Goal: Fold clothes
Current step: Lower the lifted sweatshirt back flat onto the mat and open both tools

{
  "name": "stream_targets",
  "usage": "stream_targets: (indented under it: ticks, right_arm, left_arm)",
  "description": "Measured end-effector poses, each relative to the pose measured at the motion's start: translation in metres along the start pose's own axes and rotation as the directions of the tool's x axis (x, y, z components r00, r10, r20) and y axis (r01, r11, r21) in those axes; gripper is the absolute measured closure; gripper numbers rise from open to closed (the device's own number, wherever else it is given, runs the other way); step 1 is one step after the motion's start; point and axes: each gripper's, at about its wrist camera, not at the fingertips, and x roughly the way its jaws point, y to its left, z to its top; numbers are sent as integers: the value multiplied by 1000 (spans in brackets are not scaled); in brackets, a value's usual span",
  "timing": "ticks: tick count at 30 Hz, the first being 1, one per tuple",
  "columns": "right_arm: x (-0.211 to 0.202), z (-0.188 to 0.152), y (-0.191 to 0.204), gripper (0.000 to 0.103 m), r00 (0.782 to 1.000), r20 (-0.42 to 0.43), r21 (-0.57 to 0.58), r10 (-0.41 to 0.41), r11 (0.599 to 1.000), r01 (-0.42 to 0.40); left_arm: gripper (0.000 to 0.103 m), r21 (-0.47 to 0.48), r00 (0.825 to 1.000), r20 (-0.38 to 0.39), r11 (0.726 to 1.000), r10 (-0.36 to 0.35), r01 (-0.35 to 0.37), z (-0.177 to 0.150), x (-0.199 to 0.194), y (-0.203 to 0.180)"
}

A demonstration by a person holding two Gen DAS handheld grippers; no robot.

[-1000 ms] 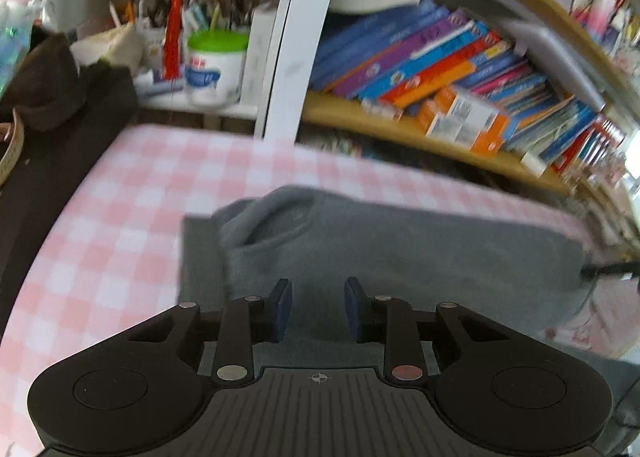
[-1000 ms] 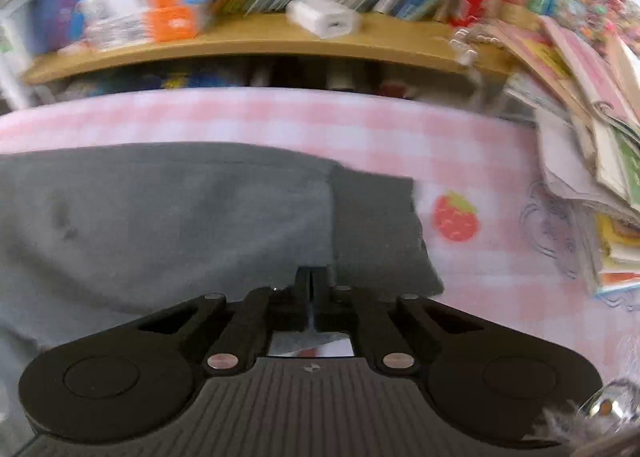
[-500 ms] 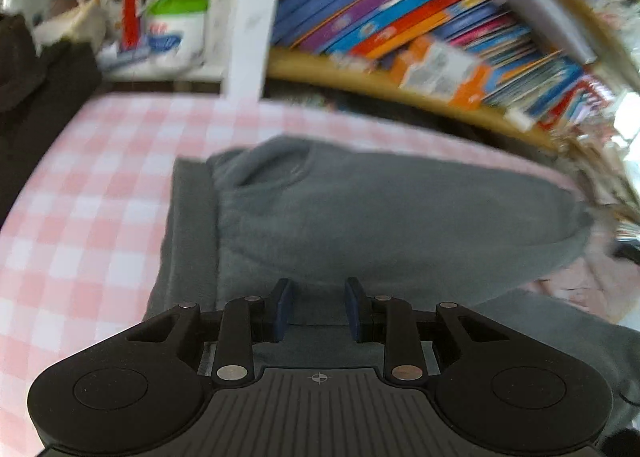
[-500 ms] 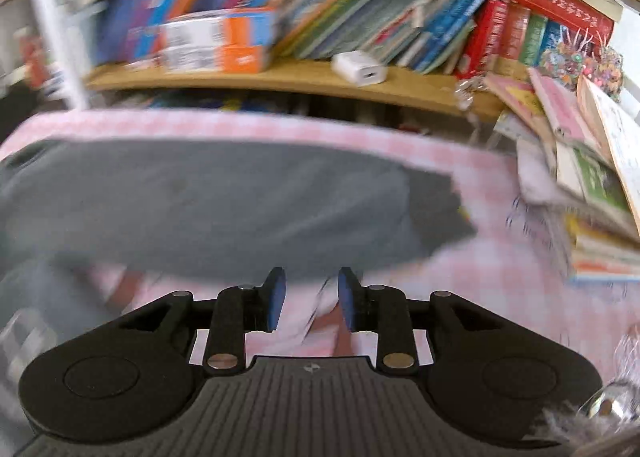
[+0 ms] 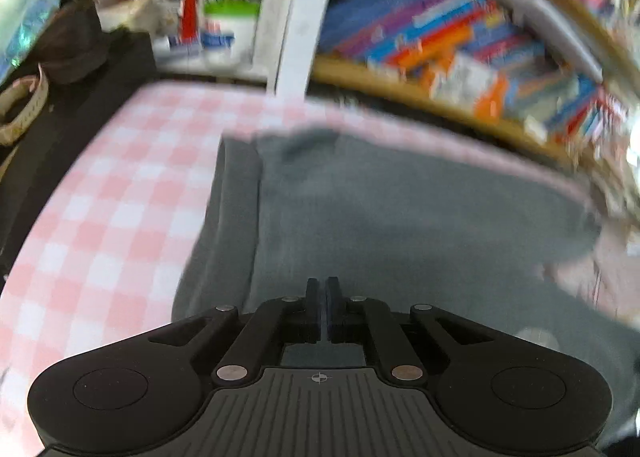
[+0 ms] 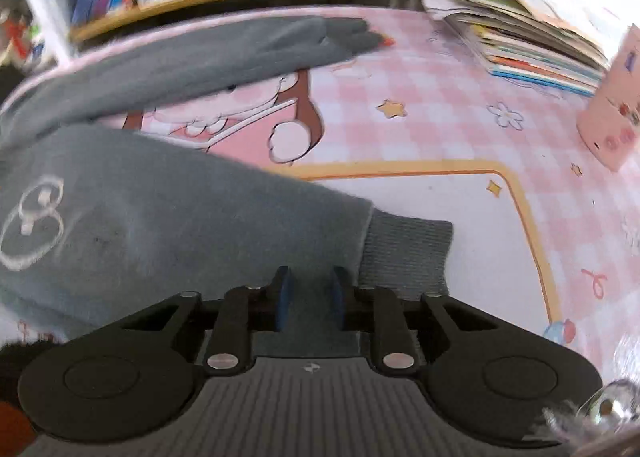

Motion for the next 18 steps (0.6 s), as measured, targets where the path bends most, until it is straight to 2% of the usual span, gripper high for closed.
stream_targets:
  ticks: [1,2,5,8,11,15,18]
  right_arm:
    - [0,0,-4,99,1000,7,15,-12,1000,12]
    - [0,1,-7,101,1000,11,25,-28,999,27]
    - [7,7,-20,101,999,25,58,-31,998,29]
    - [15,16,-21,101,997,34,42,-63,997,62]
    - [23,26,-18,101,995,44,29,-85,996,84]
    - [28,31,-4,100,998,47,-9,-42,999,43]
    - [30,34,5,100,998,51,-40,-45,998,47]
  left_arm:
    - [97,-7,1000,-21,1000,17,-17,-7,2,3]
    - [97,-27,1000,-24,999,19,-20,-13,1,6]
    - [97,-114,1000,-5,993,-8,8,-22,-7,15]
    - [97,-92,1000,-10,996,-1,0,-28,-11,10]
    - [98,-100,998,3,993,59,-58,-35,-19,12]
    - [98,-185,991,21,974,133,-127,-43,-28,25]
    - [98,-190,993,21,975,119,-113,-44,-30,31]
